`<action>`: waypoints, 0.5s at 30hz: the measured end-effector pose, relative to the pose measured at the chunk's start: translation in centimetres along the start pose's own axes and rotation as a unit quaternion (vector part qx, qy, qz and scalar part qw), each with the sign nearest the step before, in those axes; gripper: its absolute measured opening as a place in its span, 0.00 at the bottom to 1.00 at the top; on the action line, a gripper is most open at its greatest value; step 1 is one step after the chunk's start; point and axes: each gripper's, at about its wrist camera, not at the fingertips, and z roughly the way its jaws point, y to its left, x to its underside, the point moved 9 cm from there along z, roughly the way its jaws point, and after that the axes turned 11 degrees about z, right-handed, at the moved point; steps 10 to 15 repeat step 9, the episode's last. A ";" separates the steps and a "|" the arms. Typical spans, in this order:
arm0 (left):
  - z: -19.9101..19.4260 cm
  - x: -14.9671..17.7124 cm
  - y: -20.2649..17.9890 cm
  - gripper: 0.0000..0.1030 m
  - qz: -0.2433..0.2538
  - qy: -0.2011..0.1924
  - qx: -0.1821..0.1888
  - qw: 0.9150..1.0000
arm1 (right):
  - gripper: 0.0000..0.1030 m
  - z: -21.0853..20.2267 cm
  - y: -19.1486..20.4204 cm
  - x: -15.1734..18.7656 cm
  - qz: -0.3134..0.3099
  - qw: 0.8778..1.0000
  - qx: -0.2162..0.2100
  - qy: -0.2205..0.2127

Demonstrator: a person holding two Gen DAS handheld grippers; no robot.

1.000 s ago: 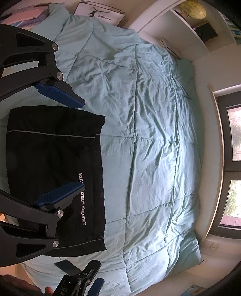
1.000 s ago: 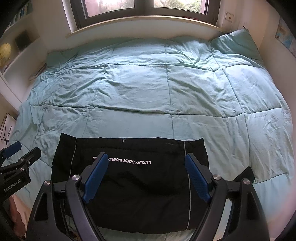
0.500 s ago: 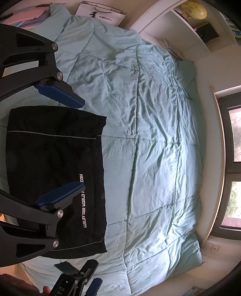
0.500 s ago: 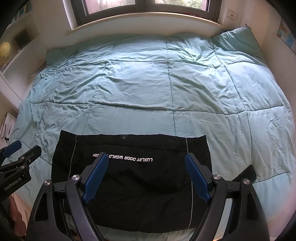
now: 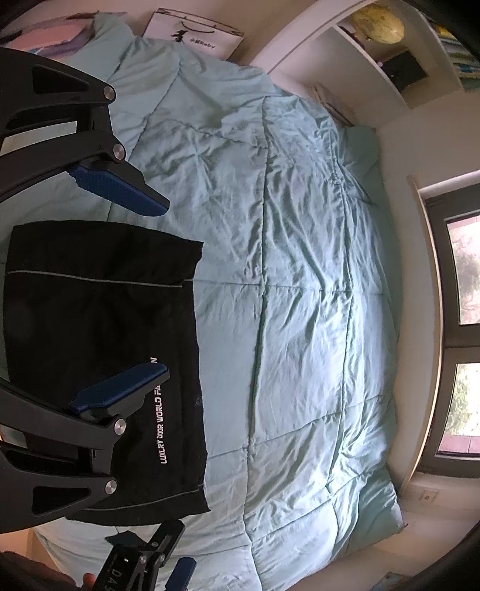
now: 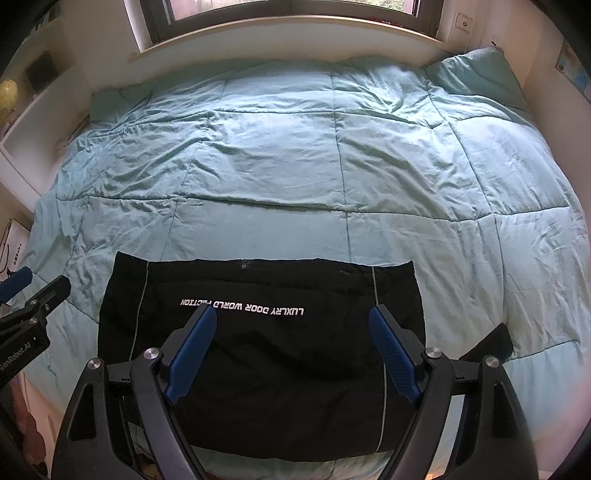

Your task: Fold large clothes

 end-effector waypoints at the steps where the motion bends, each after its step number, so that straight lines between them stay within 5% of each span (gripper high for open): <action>1: 0.1 0.0 0.0 0.80 -0.001 0.001 0.001 1.000 | 0.83 0.0 0.0 0.0 -0.001 1.000 -0.001 0.000; 9: -0.4 -0.5 0.6 0.80 0.016 -0.018 -0.044 0.999 | 0.83 0.1 0.0 -0.2 -0.002 1.000 0.000 0.000; 15: -0.4 -0.5 0.6 0.80 0.016 -0.018 -0.044 0.999 | 0.83 0.1 0.0 -0.2 -0.002 1.000 0.000 0.000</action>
